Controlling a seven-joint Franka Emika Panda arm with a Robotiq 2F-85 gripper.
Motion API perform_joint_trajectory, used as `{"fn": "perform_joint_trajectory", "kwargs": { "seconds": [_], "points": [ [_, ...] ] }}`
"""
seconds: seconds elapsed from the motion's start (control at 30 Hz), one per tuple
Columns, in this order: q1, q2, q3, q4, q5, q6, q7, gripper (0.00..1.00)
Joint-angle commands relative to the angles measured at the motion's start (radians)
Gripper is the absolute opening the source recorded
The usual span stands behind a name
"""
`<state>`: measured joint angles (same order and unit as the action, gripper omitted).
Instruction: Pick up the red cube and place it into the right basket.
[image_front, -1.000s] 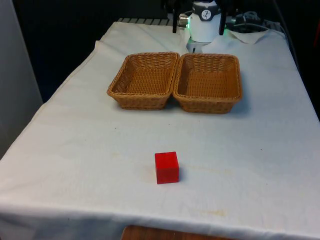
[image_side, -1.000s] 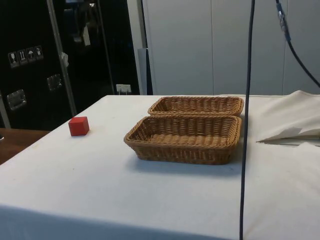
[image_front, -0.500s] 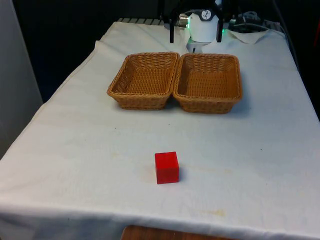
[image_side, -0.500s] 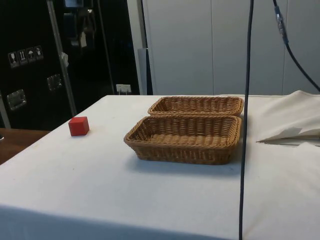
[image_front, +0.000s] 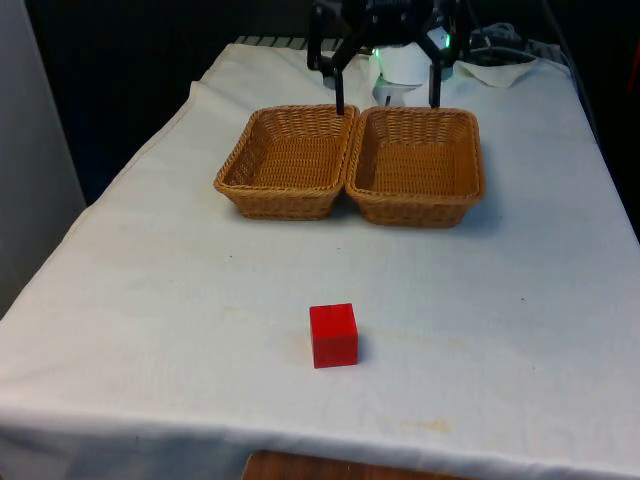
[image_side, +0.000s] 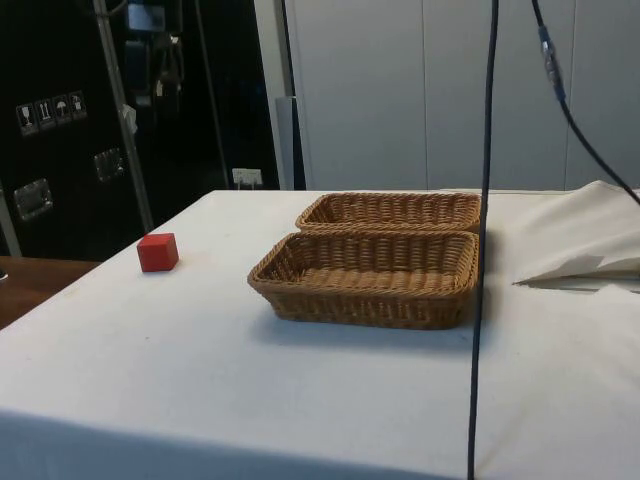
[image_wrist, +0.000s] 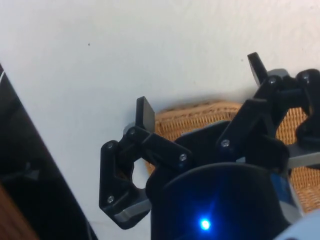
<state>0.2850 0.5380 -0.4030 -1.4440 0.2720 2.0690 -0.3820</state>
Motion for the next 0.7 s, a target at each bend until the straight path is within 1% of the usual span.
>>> {"fn": "perform_joint_trajectory", "kwargs": {
  "seconds": [0.0, 0.03, 0.07, 0.13, 0.27, 0.3, 0.33, 0.37, 0.4, 0.43, 0.47, 0.6, 0.63, 0.67],
  "points": [
    [-0.003, 0.018, 0.004, 0.011, 0.003, 0.008, -0.007, 1.00],
    [-0.002, 0.026, 0.004, 0.015, 0.002, 0.012, -0.010, 1.00],
    [0.000, 0.018, 0.001, 0.007, 0.000, 0.013, -0.008, 1.00],
    [-0.003, 0.048, 0.004, 0.027, 0.001, 0.021, -0.016, 1.00],
    [-0.006, 0.108, 0.000, 0.073, 0.001, 0.037, -0.028, 1.00],
    [0.000, 0.090, -0.002, 0.057, 0.000, 0.037, -0.022, 1.00],
    [-0.006, 0.119, -0.001, 0.084, 0.001, 0.038, -0.030, 1.00],
    [-0.009, 0.147, -0.002, 0.107, 0.003, 0.042, -0.034, 1.00],
    [-0.009, 0.147, -0.002, 0.107, 0.003, 0.042, -0.034, 1.00],
    [-0.010, 0.160, -0.003, 0.117, 0.004, 0.044, -0.037, 1.00],
    [-0.015, 0.186, -0.004, 0.138, 0.007, 0.049, -0.042, 1.00],
    [-0.026, 0.234, -0.010, 0.179, 0.018, 0.054, -0.057, 1.00],
    [-0.014, 0.219, -0.018, 0.161, 0.013, 0.057, -0.049, 1.00],
    [-0.027, 0.246, -0.013, 0.189, 0.022, 0.055, -0.061, 1.00]
  ]
}}
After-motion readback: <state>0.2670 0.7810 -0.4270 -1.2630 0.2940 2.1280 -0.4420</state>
